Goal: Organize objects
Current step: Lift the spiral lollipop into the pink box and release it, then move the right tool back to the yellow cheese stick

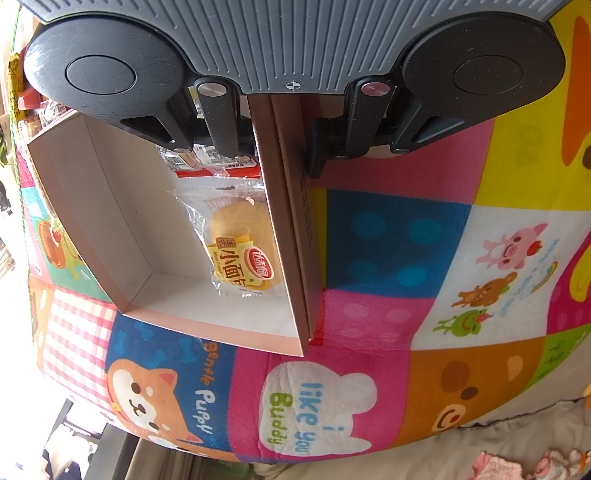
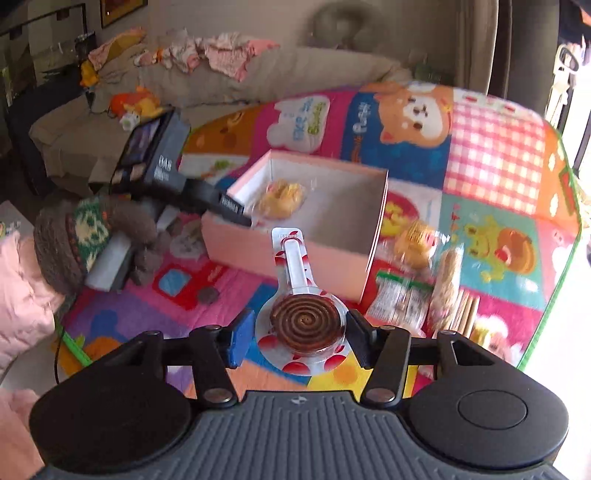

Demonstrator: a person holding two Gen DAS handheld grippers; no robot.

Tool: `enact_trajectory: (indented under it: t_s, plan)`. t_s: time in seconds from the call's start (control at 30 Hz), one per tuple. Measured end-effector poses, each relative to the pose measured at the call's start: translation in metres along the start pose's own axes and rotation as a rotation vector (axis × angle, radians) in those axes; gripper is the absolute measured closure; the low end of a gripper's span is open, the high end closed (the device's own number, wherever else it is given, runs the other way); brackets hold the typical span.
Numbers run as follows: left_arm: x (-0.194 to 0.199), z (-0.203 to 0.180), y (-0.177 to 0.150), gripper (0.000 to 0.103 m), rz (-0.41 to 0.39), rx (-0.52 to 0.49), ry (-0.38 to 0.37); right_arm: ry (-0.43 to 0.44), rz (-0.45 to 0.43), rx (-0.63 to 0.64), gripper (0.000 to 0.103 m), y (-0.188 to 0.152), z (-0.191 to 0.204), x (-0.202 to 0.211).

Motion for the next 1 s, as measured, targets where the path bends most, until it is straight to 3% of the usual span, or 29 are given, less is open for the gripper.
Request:
enact_trajectory:
  t_s: [0.13, 0.37, 0.47, 0.63, 0.8, 1.0]
  plan:
    - [0.001, 0.001, 0.000, 0.081, -0.001, 0.005, -0.006, -0.013, -0.094, -0.017, 0.049, 0.040, -0.005, -0.010]
    - [0.001, 0.001, 0.000, 0.081, 0.001, 0.005, -0.007, -0.047, -0.140, -0.086, 0.048, 0.095, -0.006, -0.076]
    - [0.001, 0.001, 0.000, 0.081, -0.001, 0.003, -0.009, -0.105, -0.134, -0.090, 0.037, 0.102, -0.009, -0.105]
    - [0.001, 0.001, -0.001, 0.081, -0.004, 0.002, -0.013, -0.138, -0.072, -0.100, 0.032, 0.070, -0.019, -0.117]
    - [0.001, 0.001, -0.002, 0.081, -0.010, 0.004, -0.012, -0.221, -0.035, -0.087, 0.021, 0.016, -0.033, -0.096]
    - [0.001, 0.001, -0.004, 0.081, -0.018, 0.007, -0.005, -0.301, 0.062, -0.170, 0.019, -0.049, -0.054, -0.078]
Point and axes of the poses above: each gripper's, at about its wrist camera, not at the fingertips, and x roughly against the way its jaws point, z to its left, y to its top, the point moved 3 cm from there along -x, roughly the way its jaws point, and after that the axes turned 4 degrees about -y, right-handed, at the moved point
